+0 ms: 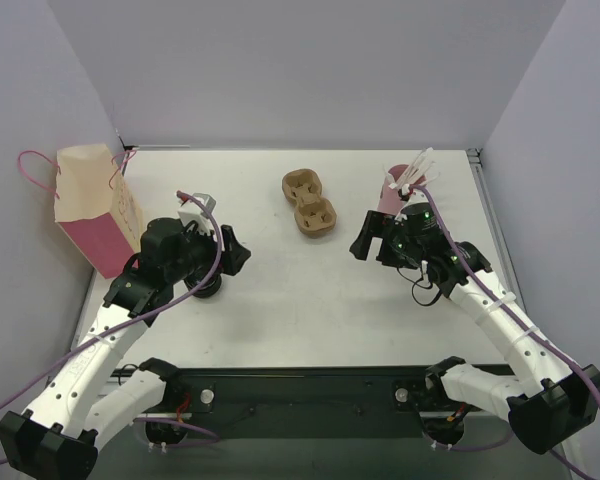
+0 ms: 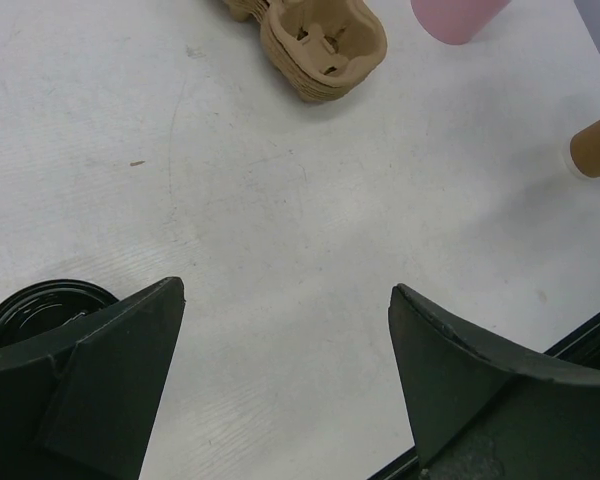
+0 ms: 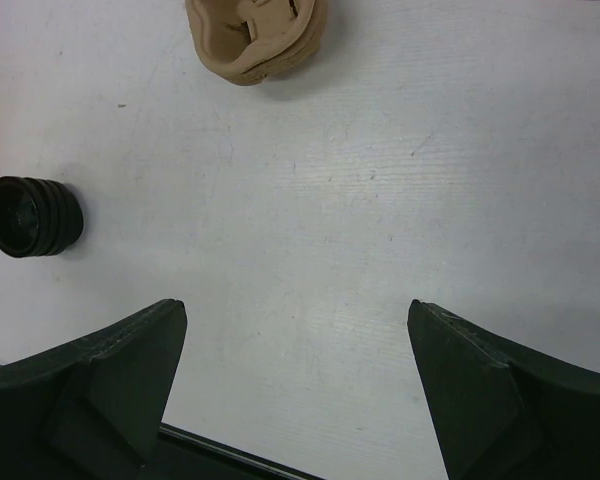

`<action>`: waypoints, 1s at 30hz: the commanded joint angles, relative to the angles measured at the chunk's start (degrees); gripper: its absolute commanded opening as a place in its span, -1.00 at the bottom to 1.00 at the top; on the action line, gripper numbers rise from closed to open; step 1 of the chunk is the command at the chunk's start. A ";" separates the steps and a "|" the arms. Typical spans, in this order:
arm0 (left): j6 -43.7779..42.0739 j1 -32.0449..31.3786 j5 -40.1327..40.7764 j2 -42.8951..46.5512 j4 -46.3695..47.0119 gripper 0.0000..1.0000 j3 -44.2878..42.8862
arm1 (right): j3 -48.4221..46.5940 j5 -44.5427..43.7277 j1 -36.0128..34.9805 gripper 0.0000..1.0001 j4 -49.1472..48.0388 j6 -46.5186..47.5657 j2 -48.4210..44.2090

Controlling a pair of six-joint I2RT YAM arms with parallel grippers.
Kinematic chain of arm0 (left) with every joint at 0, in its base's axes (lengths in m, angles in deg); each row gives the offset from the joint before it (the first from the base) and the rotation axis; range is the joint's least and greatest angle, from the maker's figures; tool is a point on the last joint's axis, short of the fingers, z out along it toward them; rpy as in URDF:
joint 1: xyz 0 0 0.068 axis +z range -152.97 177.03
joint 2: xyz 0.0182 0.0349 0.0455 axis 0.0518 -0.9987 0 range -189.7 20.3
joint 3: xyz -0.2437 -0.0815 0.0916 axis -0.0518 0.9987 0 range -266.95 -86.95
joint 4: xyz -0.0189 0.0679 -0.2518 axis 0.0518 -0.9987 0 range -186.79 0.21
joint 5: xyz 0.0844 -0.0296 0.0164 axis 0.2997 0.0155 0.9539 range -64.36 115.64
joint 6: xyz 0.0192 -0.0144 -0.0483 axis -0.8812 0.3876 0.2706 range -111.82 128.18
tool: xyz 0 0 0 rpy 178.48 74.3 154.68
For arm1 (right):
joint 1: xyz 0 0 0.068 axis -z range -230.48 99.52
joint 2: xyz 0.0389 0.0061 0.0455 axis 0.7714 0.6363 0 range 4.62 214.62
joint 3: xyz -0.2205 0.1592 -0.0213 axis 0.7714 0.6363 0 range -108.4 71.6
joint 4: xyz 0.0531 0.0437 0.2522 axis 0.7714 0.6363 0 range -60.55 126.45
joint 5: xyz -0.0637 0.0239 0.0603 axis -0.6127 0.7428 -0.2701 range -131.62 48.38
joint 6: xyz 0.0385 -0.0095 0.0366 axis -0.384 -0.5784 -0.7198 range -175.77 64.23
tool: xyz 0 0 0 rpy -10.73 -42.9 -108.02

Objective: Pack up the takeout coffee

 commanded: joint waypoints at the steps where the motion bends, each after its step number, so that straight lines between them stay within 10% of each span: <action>1: -0.29 -0.04 3.13 -0.21 0.31 0.85 -0.55 | -1.67 -1.73 0.56 1.00 0.91 0.35 -0.67; 12: 0.94 -0.13 21.24 -1.62 -7.51 0.80 -3.27 | -0.17 -5.83 0.56 0.90 4.16 1.93 -2.26; 19: -0.20 -0.22 15.10 1.54 -4.18 0.80 -1.69 | -5.44 -34.66 1.95 0.53 17.95 1.58 -3.05; 30: -0.20 -0.39 11.49 -0.21 -4.26 0.79 -2.22 | -5.53 -32.15 17.17 -0.13 18.24 8.70 1.95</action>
